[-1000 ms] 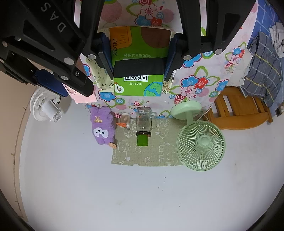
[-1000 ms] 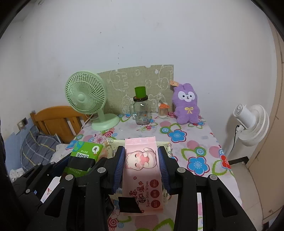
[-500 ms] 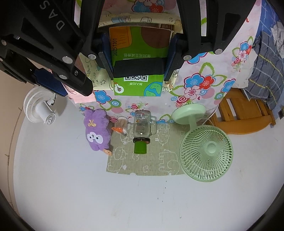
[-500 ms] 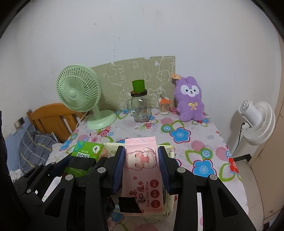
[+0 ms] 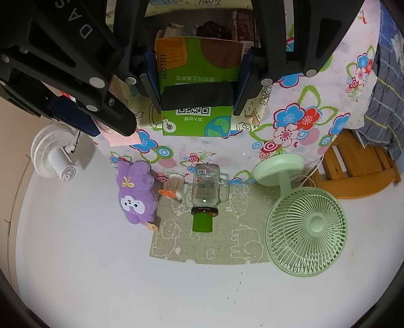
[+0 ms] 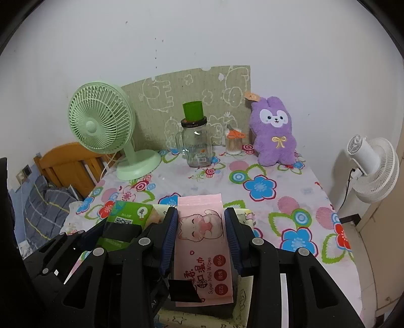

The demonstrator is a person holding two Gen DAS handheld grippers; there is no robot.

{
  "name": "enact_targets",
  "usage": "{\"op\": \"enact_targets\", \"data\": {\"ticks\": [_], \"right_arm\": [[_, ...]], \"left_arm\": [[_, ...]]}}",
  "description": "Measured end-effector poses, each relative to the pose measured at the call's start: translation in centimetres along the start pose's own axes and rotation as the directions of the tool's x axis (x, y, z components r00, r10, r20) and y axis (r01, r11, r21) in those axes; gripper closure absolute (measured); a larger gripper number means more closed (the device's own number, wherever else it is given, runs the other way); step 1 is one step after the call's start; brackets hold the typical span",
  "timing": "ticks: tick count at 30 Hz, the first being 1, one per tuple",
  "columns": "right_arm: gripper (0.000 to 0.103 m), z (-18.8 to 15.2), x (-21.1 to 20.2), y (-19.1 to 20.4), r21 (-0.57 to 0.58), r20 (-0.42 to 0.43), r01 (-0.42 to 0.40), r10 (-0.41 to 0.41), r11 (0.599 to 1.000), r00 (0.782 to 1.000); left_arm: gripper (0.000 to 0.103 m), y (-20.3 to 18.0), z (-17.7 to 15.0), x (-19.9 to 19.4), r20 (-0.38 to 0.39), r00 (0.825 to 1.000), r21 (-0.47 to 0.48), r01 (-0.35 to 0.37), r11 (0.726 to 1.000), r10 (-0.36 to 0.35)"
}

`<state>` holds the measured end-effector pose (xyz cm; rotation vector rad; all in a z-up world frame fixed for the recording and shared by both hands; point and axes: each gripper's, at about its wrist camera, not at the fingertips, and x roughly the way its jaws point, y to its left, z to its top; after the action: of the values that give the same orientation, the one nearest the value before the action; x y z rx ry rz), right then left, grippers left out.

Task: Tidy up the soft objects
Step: 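Lower both items into the basket and open both tools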

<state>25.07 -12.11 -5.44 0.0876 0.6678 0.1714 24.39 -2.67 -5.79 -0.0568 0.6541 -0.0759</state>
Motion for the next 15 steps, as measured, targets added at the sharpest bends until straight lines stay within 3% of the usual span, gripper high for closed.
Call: {"op": "enact_targets", "data": {"ticks": [4,11,15], "right_arm": [[0.062,-0.2,1.1,0.0,0.000,-0.022,-0.002,0.002,1.000,1.000],[0.062,-0.6,2.8,0.3,-0.008,-0.059,-0.011,0.010,1.000,0.998],[0.062,-0.8,3.8,0.8,-0.013,-0.080,-0.025,0.023,1.000,0.997]], "left_arm": [[0.048,0.2,-0.2,1.0,-0.022,1.000,-0.001,0.002,1.000,-0.002],[0.025,0.8,-0.6,1.7,-0.054,0.998,0.018,-0.038,0.999,0.039],[0.021,1.2,-1.0,1.9,-0.075,0.997,0.023,-0.036,0.999,0.037]]}}
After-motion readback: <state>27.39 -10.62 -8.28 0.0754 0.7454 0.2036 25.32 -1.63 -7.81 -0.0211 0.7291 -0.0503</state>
